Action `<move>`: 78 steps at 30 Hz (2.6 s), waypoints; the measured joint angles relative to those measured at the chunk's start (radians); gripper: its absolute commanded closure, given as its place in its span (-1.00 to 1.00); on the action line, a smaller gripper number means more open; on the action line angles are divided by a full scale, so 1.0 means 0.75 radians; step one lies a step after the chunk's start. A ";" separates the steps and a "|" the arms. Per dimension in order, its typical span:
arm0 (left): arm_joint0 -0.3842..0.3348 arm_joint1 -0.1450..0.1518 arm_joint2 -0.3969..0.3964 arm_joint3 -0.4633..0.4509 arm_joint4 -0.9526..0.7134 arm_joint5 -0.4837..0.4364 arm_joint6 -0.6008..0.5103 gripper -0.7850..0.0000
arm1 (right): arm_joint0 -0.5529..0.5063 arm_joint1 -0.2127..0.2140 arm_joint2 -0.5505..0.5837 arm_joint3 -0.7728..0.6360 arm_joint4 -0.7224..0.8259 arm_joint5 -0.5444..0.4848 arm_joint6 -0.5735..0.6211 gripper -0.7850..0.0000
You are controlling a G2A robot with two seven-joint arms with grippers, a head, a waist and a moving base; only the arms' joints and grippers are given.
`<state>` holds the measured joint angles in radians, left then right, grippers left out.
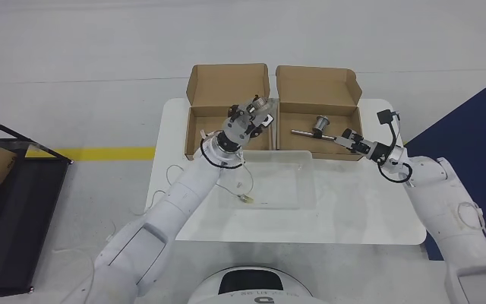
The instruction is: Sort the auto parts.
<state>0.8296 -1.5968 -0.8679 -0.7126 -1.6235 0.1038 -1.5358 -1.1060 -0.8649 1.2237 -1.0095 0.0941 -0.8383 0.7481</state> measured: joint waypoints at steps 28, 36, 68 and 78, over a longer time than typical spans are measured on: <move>0.180 0.144 -0.248 -0.599 1.113 -0.941 0.421 1.00 | 0.000 0.000 0.000 0.000 0.000 0.000 0.000 -1.00; 0.318 0.221 -0.335 -0.863 1.972 -1.301 0.781 1.00 | 0.000 0.000 0.000 0.000 0.000 0.000 0.000 -1.00; -0.034 0.173 0.001 -0.197 1.500 -1.187 0.670 1.00 | 0.095 -0.027 -0.126 -0.074 0.643 0.236 0.548 -1.00; -0.057 0.176 0.082 -0.148 1.468 -1.223 0.706 1.00 | 0.167 -0.043 -0.196 -0.054 0.861 0.419 0.731 0.15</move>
<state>0.7870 -1.4646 -0.8064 -0.8239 -0.5224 -0.8138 -1.0065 -0.9810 -0.8971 1.0770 -1.0499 0.7398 -0.5244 1.2960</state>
